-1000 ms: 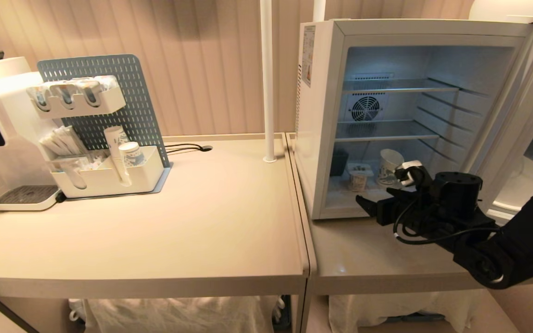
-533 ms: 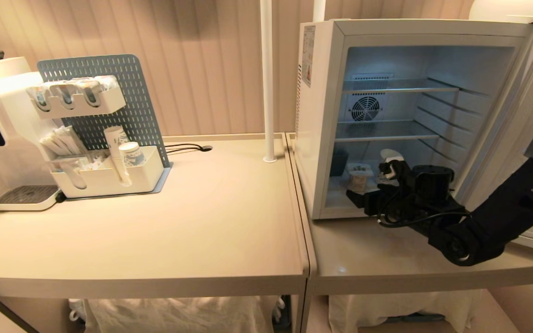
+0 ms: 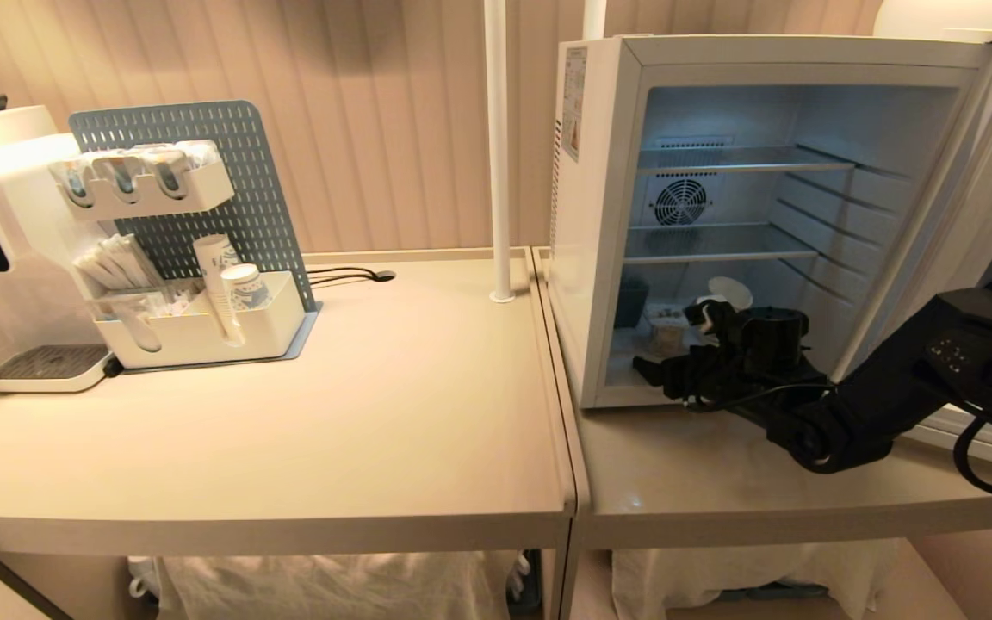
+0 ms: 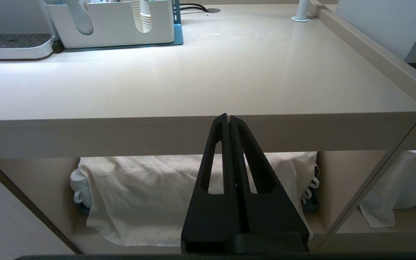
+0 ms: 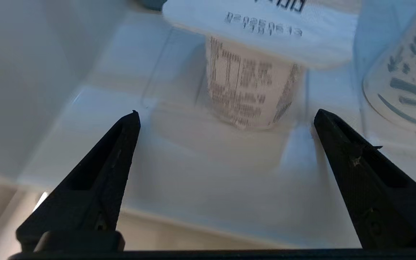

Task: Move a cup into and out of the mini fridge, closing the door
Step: Take the yoghurt out of the freezer

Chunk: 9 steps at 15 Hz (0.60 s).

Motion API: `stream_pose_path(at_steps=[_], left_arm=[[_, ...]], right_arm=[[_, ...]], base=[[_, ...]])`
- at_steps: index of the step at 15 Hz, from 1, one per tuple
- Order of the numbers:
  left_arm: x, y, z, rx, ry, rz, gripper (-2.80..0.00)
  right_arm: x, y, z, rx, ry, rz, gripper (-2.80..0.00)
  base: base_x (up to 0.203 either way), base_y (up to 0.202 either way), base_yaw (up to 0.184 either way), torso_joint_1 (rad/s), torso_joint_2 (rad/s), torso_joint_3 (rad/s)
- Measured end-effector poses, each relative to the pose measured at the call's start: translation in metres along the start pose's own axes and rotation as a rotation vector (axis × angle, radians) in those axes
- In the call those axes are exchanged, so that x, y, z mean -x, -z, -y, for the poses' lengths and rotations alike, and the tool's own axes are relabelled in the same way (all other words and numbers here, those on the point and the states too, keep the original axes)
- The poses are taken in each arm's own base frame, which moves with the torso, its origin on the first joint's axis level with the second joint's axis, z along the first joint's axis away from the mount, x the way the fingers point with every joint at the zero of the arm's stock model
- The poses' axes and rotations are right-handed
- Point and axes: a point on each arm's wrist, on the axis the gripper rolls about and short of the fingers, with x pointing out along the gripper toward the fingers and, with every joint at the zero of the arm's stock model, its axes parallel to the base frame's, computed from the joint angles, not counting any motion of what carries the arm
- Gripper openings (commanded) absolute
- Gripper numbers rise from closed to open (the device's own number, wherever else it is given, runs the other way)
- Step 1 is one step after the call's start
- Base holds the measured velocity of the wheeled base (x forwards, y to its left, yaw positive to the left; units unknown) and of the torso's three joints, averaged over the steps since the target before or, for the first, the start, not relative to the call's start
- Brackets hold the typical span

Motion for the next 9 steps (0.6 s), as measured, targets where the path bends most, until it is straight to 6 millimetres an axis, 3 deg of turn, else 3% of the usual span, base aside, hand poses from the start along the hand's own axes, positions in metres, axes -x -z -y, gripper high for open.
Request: stream_pose_path(at_steps=[9], left_arm=[[0.0, 0.0, 0.0, 0.0, 0.0, 0.0, -2.8]], right_arm=[[-0.02, -0.017, 0.008, -0.004, 0.036, -0.011, 0.0]], base=[[0.0, 0.0, 0.0, 0.0, 0.0, 0.0]])
